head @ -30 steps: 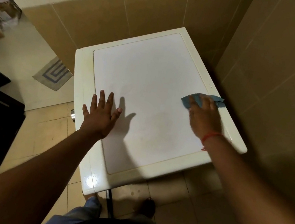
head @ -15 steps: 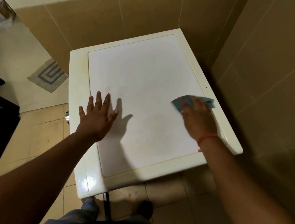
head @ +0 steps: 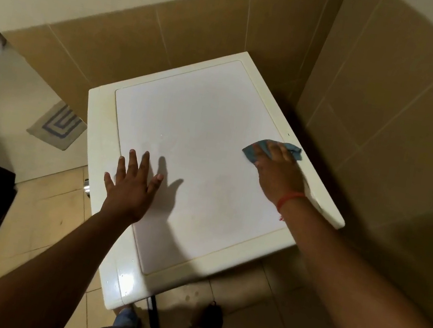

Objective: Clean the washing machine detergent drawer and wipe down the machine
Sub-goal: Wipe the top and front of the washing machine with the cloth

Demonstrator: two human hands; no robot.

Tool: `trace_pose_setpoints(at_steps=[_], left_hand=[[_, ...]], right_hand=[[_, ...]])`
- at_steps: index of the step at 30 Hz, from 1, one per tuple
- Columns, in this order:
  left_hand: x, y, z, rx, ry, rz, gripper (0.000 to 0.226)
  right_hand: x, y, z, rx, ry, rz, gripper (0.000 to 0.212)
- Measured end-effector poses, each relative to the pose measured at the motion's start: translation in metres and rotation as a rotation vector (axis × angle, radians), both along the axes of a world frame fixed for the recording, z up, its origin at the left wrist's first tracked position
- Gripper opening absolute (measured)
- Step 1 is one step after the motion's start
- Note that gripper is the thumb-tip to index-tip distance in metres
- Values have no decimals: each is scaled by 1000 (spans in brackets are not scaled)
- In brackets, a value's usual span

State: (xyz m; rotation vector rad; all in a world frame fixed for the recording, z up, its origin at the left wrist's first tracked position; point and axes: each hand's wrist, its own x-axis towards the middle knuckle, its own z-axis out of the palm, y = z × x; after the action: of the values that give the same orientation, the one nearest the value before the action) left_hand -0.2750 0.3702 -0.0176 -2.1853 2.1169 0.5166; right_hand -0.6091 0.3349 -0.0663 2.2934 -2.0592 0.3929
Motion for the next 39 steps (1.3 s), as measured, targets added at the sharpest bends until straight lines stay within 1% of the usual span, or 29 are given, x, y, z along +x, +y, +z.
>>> trace_pose_setpoints(at_steps=[1,2,4,5,6,9,10,12,13,14,15,16,18,19,20,22,23,24,25,27,28,29,31,32,33,35,36,37,39], left_hand=[[0,-1,1,-12,-5,-12,74],[0,-2,2,-22,-12,-18,73],[2,-3,3,-17,-11,-1,73],[2,-4,2,-8,-3,15,73],[2,-3,2,0,7,25,74],[2,-1,2,-9,-1,-20,73],[2,-1,2,-15,-14,-42,72],[3,-2,2,-17,-31,-61,70],[5,-2,3,-11,-33,-52,70],[6,-2,2,-6,-28,-36,71],[8,-2,2,-1,-22,-19,72],[10,-1,1,2,-19,-7,73],[15,0,2,-7,-20,-6,73],[19,0,2,-12,-25,-8,72],[23,0,3,-14,-30,-4,71],[34,-1,4,-8,-38,27,72],[39,-1,5,-5,-40,50,74],[44,0,4,0,-40,72,76],[47,1,4,5,-36,87,77],[49,2,3,6,-26,90,77],[48,3,3,5,-23,82,76],[47,3,2,6,-22,76,75],[44,2,1,8,-25,71,73],[43,3,0,12,-25,72,73],[42,3,-1,14,-23,72,73],[38,4,-1,15,-9,63,73],[35,4,-1,14,-4,56,72],[32,4,-1,12,-2,46,72],[28,4,-1,3,3,33,71]], right_hand=[[-11,-4,4,10,6,12,49],[-22,-11,6,36,-7,-35,48],[-30,-21,7,119,-57,-207,47],[-24,-22,7,126,-75,-248,47],[-13,-20,6,106,-76,-204,48],[-3,-11,2,43,8,159,53],[-13,-14,5,38,36,182,51],[-29,-21,8,81,49,19,45],[-30,-22,8,95,8,-88,44],[-22,-18,7,92,-28,-129,44],[-7,-11,4,77,-30,-78,45],[9,2,3,69,-16,41,47],[20,32,1,-6,10,351,50],[13,42,4,-6,7,414,51],[1,47,6,8,-15,386,51],[-16,53,8,53,-112,103,51],[-11,60,8,70,-151,4,51],[3,72,4,78,-156,15,51],[21,86,-1,80,-132,124,51],[42,113,-5,70,-90,419,51],[42,115,-3,86,-97,460,50],[40,111,-1,102,-126,408,50],[42,103,1,89,-206,161,50],[54,106,1,77,-229,97,49],[74,115,0,79,-236,119,48],[108,138,-1,86,-174,379,45],[113,143,1,104,-139,479,45],[111,137,3,134,-132,502,45],[104,119,6,142,-159,337,46]])
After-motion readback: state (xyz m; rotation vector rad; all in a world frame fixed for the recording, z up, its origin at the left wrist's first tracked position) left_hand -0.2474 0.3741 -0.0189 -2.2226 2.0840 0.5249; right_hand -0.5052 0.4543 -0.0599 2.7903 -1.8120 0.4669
